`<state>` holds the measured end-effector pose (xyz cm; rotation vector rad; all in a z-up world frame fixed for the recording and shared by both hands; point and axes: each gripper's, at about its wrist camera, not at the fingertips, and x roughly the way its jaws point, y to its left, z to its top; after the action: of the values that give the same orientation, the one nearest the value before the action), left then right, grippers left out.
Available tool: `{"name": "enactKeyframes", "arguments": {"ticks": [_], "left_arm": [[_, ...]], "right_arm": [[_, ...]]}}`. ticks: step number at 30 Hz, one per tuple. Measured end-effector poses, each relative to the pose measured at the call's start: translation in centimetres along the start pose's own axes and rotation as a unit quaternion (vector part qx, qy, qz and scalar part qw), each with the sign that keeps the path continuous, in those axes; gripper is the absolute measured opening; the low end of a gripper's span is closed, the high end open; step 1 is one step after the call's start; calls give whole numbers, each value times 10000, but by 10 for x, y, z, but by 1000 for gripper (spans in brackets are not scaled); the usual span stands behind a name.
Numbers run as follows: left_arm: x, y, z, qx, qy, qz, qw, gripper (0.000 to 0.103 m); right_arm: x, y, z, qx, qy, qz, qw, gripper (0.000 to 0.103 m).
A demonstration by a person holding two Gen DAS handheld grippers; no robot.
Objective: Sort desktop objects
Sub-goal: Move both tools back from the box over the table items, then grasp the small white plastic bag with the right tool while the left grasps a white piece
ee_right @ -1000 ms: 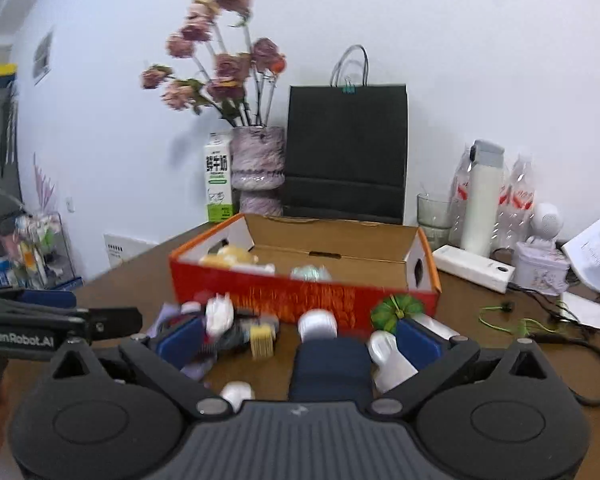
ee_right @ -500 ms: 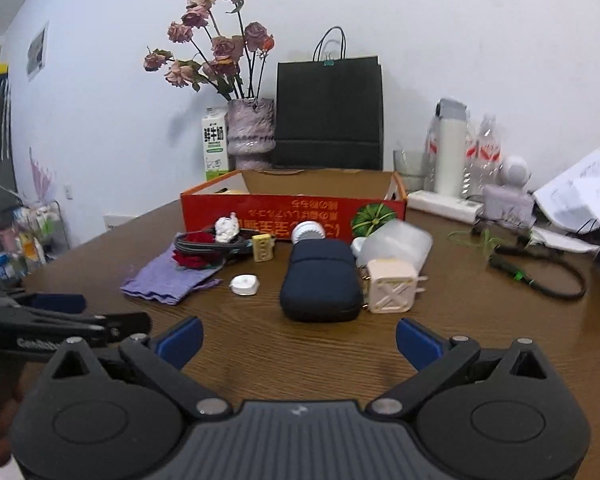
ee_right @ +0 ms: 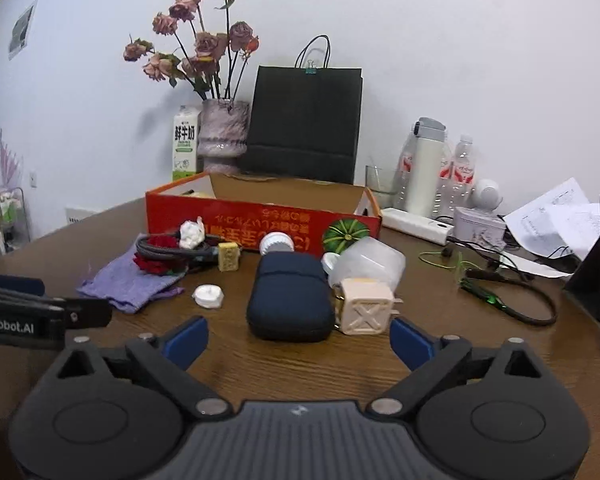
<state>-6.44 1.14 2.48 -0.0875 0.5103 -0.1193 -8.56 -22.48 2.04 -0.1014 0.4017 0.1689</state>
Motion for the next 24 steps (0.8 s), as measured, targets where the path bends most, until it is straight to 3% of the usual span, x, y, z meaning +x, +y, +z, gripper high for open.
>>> {"name": "enactKeyframes", "arguments": {"ticks": [4, 8, 10, 11, 12, 16, 20, 24], "left_arm": [[7, 8, 3, -39, 14, 70, 10000, 103], [14, 18, 11, 4, -14, 109, 9999, 103], [20, 21, 17, 92, -92, 128, 9998, 103], [24, 23, 21, 117, -107, 102, 9998, 103], [30, 26, 26, 123, -92, 44, 9999, 103], [55, 37, 49, -25, -48, -246, 9997, 102], [93, 46, 72, -244, 233, -350, 9988, 87], [116, 58, 90, -427, 468, -347, 9974, 76]], "right_arm": [[9, 4, 9, 103, -36, 441, 9990, 95], [27, 13, 16, 3, 114, 718, 9974, 78], [38, 17, 21, -11, 243, 835, 9962, 64], [44, 19, 24, 4, 368, 945, 9948, 48], [52, 20, 27, 74, 520, 1026, 9933, 41], [76, 32, 33, -49, 645, 1185, 9908, 40], [102, 47, 39, -309, 801, 1107, 9901, 40], [112, 48, 53, -303, 587, 1180, 9908, 39]]}}
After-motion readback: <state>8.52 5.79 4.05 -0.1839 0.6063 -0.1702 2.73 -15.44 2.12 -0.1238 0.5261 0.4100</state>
